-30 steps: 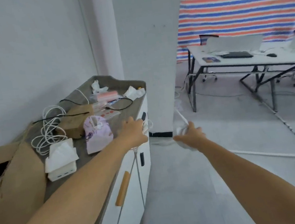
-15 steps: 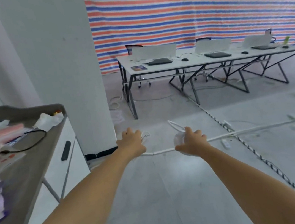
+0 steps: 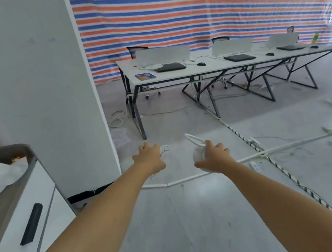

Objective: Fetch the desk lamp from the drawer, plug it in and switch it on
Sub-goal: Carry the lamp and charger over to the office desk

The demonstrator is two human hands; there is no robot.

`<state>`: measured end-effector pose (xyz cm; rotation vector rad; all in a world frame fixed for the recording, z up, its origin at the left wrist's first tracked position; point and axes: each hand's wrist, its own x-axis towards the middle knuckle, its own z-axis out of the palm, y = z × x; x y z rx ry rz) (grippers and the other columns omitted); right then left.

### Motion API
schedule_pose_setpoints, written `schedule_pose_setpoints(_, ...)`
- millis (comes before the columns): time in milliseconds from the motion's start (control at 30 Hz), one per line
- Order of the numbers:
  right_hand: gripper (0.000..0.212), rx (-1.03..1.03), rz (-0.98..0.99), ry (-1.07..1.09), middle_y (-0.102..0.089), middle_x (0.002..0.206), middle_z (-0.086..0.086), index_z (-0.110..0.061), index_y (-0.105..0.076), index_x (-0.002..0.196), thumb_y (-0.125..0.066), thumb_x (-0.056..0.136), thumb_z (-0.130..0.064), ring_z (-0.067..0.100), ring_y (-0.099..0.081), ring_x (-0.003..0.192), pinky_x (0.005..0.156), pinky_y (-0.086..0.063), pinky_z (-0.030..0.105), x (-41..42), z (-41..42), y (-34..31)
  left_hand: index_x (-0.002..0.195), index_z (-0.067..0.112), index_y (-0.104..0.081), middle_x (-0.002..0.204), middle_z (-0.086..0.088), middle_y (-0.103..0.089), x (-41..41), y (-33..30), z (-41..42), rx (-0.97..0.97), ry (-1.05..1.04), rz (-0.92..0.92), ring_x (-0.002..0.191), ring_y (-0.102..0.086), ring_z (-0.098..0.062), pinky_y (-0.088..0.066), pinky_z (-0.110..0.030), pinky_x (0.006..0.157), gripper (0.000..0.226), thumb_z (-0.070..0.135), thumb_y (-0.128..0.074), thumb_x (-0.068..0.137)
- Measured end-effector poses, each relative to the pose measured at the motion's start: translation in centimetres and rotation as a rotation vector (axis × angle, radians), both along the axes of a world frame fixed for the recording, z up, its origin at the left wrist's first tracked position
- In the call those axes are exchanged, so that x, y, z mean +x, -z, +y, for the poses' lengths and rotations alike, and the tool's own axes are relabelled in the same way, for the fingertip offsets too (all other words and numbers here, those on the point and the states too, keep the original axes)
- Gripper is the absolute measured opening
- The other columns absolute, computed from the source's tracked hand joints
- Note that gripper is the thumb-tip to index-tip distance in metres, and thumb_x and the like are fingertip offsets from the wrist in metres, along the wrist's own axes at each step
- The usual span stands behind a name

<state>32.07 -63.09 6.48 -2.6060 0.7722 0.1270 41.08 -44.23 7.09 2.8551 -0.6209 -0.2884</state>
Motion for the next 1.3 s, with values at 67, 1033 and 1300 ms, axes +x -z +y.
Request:
schedule_pose_setpoints(67,0.085,0.005,-0.004,0.011,-0.039,0.126,0.016,-0.024,-0.024,0.138,-0.069,0.07,-0.05,0.039,-0.039,0.117,0.093,-0.041,0.046,3.8,-0.6,0.0,0.117,0.014,-0.045,0.126,-0.014,-0.036,4.1,0.1,-0.7,-0.011,0.029,-0.002,0.115,-0.036,-0.033,-0.043,-0.045,0.093,0.041,0.021,-0.057,0.078)
schedule_pose_setpoints(1033,0.091,0.084,0.033,0.253,-0.038,0.134,0.019,-0.02,-0.023,0.142,-0.07,0.071,-0.052,0.041,-0.036,0.126,0.101,-0.039,0.047,49.3,-32.9,-1.6,0.111,0.013,-0.046,0.125,-0.015,-0.039,54.0,-0.5,-36.7,0.034,0.318,-0.018,0.117,-0.038,-0.035,-0.045,-0.048,0.092,0.039,0.025,-0.062,0.077)
schedule_pose_setpoints(1300,0.085,0.053,0.04,0.272,-0.042,0.132,0.02,-0.019,-0.029,0.138,-0.07,0.072,-0.053,0.04,-0.041,0.122,0.101,-0.036,0.044,62.1,-43.9,-0.1,0.111,0.014,-0.046,0.13,-0.014,-0.036,68.1,0.3,-49.3,0.043,0.36,-0.016,0.12,-0.036,-0.034,-0.04,-0.049,0.094,0.036,0.024,-0.06,0.079)
